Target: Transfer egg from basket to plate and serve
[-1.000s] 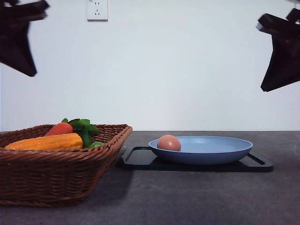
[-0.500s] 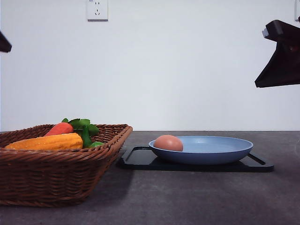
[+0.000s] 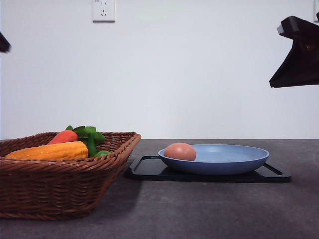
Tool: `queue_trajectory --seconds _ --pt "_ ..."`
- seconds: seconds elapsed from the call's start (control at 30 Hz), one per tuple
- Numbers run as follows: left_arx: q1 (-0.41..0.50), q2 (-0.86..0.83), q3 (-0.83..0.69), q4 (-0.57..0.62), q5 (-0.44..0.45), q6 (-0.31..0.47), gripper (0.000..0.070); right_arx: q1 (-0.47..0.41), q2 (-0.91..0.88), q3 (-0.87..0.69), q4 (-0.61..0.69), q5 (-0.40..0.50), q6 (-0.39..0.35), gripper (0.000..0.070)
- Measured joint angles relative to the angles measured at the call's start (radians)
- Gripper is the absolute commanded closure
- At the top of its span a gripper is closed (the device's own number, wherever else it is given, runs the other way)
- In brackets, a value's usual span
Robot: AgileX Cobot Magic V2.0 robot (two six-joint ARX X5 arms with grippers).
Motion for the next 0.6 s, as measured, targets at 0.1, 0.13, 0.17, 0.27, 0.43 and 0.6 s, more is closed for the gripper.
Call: queue_trajectory --seconds 0.1,0.13,0.17,0.27,0.43,0.6 --pt "0.059 -0.121 -0.007 0.04 0.0 0.069 0.07 0.0 0.0 0.0 0.0 0.0 0.0 0.07" --pt "0.087 -0.16 -0.014 0.063 0.0 0.092 0.07 0.0 0.0 0.0 0.001 0.001 0.0 0.07" --pt "0.119 -0.193 -0.027 0.083 -0.001 0.112 0.07 0.0 0.0 0.0 0.001 0.0 0.0 0.07" --pt "0.22 -0.26 -0.095 0.109 0.0 0.155 0.07 0.0 0.0 0.0 0.001 0.0 0.0 0.07" --pt "0.368 -0.326 -0.225 0.098 -0.001 0.174 0.07 0.0 0.0 0.0 0.001 0.001 0.0 0.07" --pt "0.433 -0.37 -0.341 0.097 0.0 0.174 0.07 0.0 0.0 0.0 0.001 0.001 0.0 0.07"
